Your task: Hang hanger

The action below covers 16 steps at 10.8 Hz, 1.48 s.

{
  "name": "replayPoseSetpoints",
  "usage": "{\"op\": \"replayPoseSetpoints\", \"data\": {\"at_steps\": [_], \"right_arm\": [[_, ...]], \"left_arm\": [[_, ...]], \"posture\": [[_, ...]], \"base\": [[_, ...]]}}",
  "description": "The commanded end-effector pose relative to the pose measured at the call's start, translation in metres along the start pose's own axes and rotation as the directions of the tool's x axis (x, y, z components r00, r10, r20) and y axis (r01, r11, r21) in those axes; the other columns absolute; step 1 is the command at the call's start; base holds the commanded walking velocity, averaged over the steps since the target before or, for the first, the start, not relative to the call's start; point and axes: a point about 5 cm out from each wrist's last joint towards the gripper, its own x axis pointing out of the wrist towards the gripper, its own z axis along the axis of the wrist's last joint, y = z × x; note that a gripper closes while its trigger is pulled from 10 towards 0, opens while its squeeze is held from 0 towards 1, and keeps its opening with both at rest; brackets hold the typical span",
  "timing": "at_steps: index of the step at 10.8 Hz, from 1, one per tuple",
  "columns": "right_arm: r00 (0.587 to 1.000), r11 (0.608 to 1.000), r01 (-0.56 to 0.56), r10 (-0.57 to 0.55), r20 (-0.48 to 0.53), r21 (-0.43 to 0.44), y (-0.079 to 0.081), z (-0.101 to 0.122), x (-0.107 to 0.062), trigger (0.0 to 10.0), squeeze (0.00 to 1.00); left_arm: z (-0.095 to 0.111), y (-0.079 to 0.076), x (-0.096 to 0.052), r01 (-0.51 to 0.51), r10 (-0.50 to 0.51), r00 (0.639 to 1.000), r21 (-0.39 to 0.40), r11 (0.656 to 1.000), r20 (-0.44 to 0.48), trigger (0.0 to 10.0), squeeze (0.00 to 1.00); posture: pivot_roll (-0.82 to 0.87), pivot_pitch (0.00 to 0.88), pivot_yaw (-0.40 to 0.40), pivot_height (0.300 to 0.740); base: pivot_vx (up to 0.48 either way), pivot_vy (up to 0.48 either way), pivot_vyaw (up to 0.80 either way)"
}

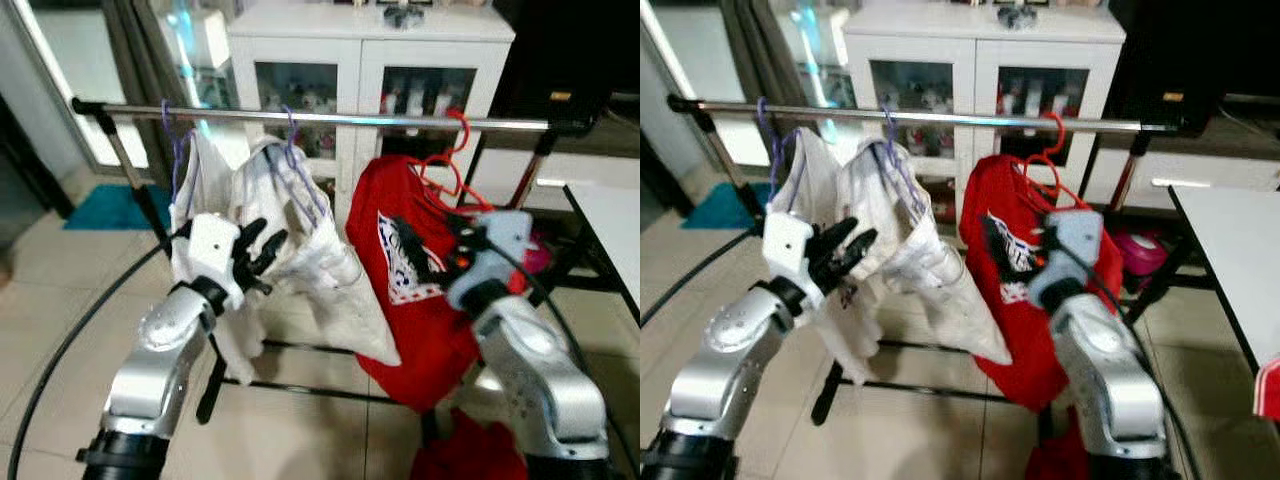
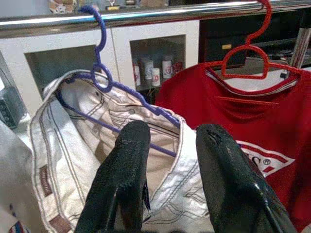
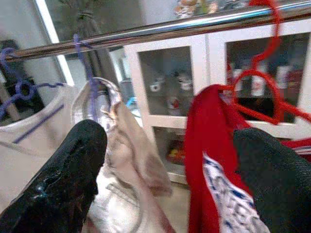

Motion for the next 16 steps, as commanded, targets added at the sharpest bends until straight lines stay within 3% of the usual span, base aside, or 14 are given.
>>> {"op": "replayPoseSetpoints", "data": {"at_steps": [1,6,10,13,16], "right_arm": [[1.000,1.000,0.013,-0.013,-0.008,-0.008,0.0016,0.0001,0.0038,10.0,0.00],[0.998,0.998,0.064,-0.064,0.002,0.005,-0.0034,0.0013,0.0035,10.0,0.00],[0.997,0.997,0.081,-0.081,-0.003,0.005,-0.0055,0.0011,0.0037,10.0,0.00],[0.997,0.997,0.076,-0.076,0.007,-0.012,-0.0056,0.0034,0.0043,10.0,0.00],[0.998,0.996,0.068,-0.068,-0.004,-0.055,-0.0062,0.0046,0.0041,10.0,0.00]], "left_arm": [[0.0016,0.0040,0.0001,-0.018,0.018,1.000,0.015,1.000,-0.005,10.0,0.00],[0.0031,0.0019,0.0018,-0.007,0.007,1.000,0.010,1.000,0.003,10.0,0.00],[0.0040,0.0013,0.0027,-0.006,0.006,1.000,0.007,1.000,0.011,10.0,0.00],[0.0040,0.0003,0.0026,0.002,-0.002,1.000,-0.001,1.000,0.013,10.0,0.00],[0.0041,-0.0009,0.0029,0.008,-0.008,1.000,-0.003,1.000,0.016,10.0,0.00]], "posture": [[-0.12,0.000,0.030,0.740],[-0.12,0.000,0.035,0.740],[-0.12,0.000,0.034,0.740],[-0.12,0.000,0.033,0.740],[-0.13,0.000,0.033,0.740]], "base": [[0.000,0.000,0.00],[0.000,0.000,0.00],[0.217,0.000,-0.62],[0.360,0.000,0.00],[0.389,0.000,0.80]]}}
